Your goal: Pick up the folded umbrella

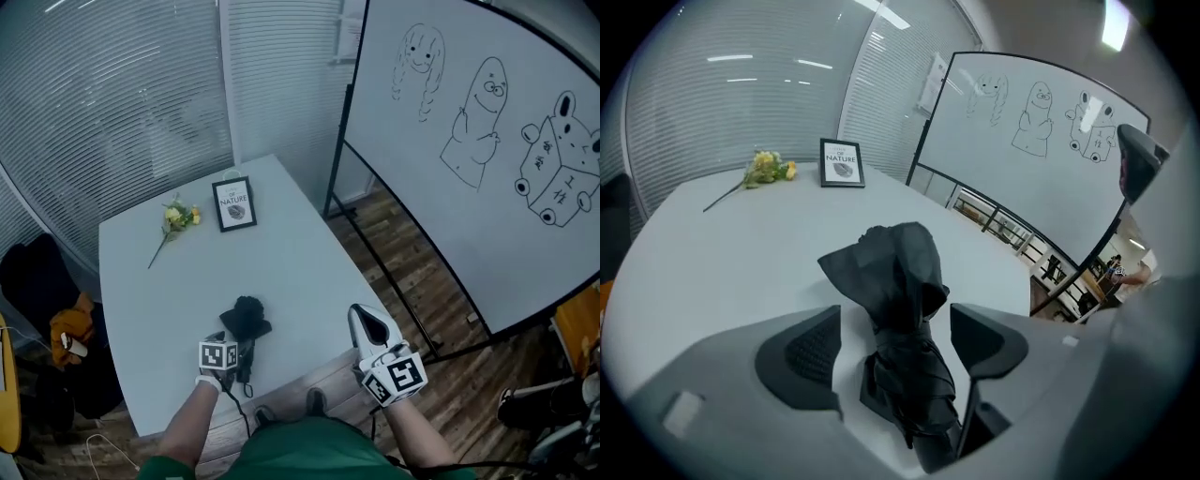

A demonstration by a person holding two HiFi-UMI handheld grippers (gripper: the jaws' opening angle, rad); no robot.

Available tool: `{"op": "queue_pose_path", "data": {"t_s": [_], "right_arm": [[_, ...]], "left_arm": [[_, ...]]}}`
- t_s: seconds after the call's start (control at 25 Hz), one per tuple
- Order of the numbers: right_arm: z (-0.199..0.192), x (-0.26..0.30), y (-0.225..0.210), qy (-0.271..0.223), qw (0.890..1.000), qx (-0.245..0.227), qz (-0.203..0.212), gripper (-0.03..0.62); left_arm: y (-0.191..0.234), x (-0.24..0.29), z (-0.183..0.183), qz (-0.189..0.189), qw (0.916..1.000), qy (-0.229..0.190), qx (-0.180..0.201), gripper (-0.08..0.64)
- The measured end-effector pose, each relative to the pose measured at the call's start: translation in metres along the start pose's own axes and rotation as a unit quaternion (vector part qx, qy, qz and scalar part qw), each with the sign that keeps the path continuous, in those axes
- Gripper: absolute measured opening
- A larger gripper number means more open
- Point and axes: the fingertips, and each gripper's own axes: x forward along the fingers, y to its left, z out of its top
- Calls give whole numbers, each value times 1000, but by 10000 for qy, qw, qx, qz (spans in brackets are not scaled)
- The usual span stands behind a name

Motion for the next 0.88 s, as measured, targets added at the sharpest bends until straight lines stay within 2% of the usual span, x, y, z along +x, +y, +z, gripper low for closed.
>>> {"op": "queue_pose_path", "data": {"t_s": [0.44, 0.56, 0.88], "right_arm": [[-16, -42, -16, 171, 9948, 101, -994, 3], [-23, -47, -18, 241, 9937, 146, -1085, 3], [-21, -37, -17, 279, 9944, 99, -1019, 3]], "left_arm": [[6, 52, -5, -67, 9979, 577, 280, 356], [-5, 60, -8, -112, 9969, 699, 358, 355], [-3, 72, -19, 93, 9934, 1038, 474, 354]]}}
